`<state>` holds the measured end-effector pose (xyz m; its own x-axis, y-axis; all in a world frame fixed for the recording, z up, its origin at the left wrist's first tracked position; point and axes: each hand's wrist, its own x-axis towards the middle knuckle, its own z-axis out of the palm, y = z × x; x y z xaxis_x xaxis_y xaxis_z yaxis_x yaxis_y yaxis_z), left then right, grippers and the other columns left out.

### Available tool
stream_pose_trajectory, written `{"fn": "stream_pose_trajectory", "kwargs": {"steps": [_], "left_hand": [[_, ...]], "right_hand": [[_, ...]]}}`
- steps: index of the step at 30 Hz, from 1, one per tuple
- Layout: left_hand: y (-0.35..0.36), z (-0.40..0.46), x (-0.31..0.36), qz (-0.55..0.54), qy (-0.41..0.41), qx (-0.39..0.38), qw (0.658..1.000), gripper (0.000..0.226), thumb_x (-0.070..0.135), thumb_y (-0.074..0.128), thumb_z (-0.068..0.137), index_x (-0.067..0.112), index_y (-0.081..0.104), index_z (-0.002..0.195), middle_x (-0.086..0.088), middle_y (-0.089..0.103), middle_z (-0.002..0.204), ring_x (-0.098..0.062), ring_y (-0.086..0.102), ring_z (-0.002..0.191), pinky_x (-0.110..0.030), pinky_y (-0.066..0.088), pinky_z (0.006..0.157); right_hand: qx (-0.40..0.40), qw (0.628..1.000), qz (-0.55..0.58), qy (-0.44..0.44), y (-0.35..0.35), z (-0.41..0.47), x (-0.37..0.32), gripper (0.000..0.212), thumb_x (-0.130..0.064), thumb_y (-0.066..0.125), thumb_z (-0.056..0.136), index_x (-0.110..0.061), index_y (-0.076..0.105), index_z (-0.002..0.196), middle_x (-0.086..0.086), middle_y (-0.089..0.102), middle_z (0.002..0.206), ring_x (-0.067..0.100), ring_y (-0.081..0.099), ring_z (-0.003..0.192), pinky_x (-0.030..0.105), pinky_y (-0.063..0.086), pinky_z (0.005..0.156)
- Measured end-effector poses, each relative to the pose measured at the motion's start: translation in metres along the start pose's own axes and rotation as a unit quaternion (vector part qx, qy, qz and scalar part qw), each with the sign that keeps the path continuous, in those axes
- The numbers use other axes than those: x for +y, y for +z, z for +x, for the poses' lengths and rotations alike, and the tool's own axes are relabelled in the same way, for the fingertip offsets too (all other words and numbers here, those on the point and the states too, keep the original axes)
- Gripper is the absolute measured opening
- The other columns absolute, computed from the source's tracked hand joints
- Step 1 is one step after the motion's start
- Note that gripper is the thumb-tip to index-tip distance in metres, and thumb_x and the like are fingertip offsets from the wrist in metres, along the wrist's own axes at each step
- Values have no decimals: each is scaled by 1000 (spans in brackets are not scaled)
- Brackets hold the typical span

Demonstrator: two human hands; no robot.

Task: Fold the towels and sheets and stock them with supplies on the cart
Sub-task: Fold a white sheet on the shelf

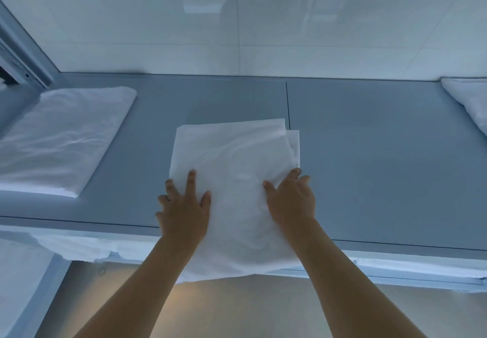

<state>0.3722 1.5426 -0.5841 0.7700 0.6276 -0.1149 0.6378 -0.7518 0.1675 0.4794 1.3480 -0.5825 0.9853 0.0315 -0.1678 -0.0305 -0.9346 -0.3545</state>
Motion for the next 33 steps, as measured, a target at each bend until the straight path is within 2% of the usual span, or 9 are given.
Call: {"fn": "stream_pose_trajectory", "kwargs": {"steps": [2, 5, 9, 11, 14, 17, 21, 28, 33], "left_hand": [[-2, 6, -3, -35, -27, 5, 999, 72, 66, 37, 99, 39, 14, 160, -23, 35, 143, -44, 44, 120, -56, 48, 91], [-8, 19, -10, -91, -36, -7, 995, 74, 67, 44, 97, 39, 17, 159, -20, 41, 129, -47, 56, 109, -52, 50, 90], [-16, 22, -24, -116, 28, 30, 992, 64, 48, 48, 103, 32, 23, 160, -15, 39, 128, -42, 62, 97, -47, 51, 82], [-22, 29, -35, -122, 52, 49, 990, 61, 41, 50, 104, 30, 25, 159, -13, 39, 127, -39, 63, 94, -45, 51, 78], [-37, 45, -60, -125, 78, 71, 987, 59, 37, 51, 104, 29, 28, 158, -11, 40, 125, -38, 63, 91, -44, 51, 74], [-59, 65, -89, -123, 107, 86, 983, 59, 35, 51, 105, 29, 29, 158, -11, 40, 124, -37, 63, 92, -43, 51, 73], [-100, 96, -138, -124, 115, 110, 979, 59, 35, 51, 105, 27, 29, 159, -14, 42, 129, -37, 64, 101, -44, 54, 80], [-180, 173, -248, -115, 137, 157, 971, 59, 36, 54, 104, 24, 31, 158, -15, 45, 123, -37, 65, 97, -48, 60, 80], [-224, 230, -337, -84, 121, 169, 974, 60, 38, 51, 106, 25, 28, 160, -19, 44, 138, -38, 63, 111, -47, 55, 88]], "right_hand": [[11, 1000, 5, -4, 6, -6, -3, 87, -56, 49, 101, 4, 17, 156, 20, 47, 137, 38, 61, 116, 40, 50, 92], [18, 1000, -4, -6, 10, -9, -5, 74, -46, 46, 105, 2, 21, 155, 18, 51, 133, 38, 64, 109, 39, 51, 85], [44, 999, 0, -22, 13, -15, -15, 56, -30, 43, 107, 0, 28, 152, 16, 54, 131, 41, 65, 104, 40, 44, 75], [68, 997, 3, -26, 15, -22, -27, 51, -29, 43, 107, -2, 32, 150, 15, 55, 129, 40, 66, 100, 38, 38, 71], [108, 993, 17, -39, 16, -36, -58, 48, -29, 44, 107, -6, 34, 148, 13, 57, 126, 38, 68, 92, 37, 40, 68], [125, 990, 39, -51, 17, -47, -99, 47, -30, 43, 108, -8, 34, 148, 12, 55, 128, 39, 67, 92, 37, 39, 67], [134, 987, 60, -59, 18, -59, -170, 48, -30, 43, 108, -9, 32, 150, 13, 54, 132, 41, 66, 97, 41, 44, 71], [146, 978, 123, -86, 29, -68, -318, 49, -32, 44, 108, -11, 33, 151, 12, 52, 138, 43, 63, 108, 43, 46, 80], [142, 969, 158, -124, 49, -79, -425, 49, -31, 46, 107, -10, 34, 150, 13, 52, 137, 44, 62, 111, 45, 47, 83]]}}
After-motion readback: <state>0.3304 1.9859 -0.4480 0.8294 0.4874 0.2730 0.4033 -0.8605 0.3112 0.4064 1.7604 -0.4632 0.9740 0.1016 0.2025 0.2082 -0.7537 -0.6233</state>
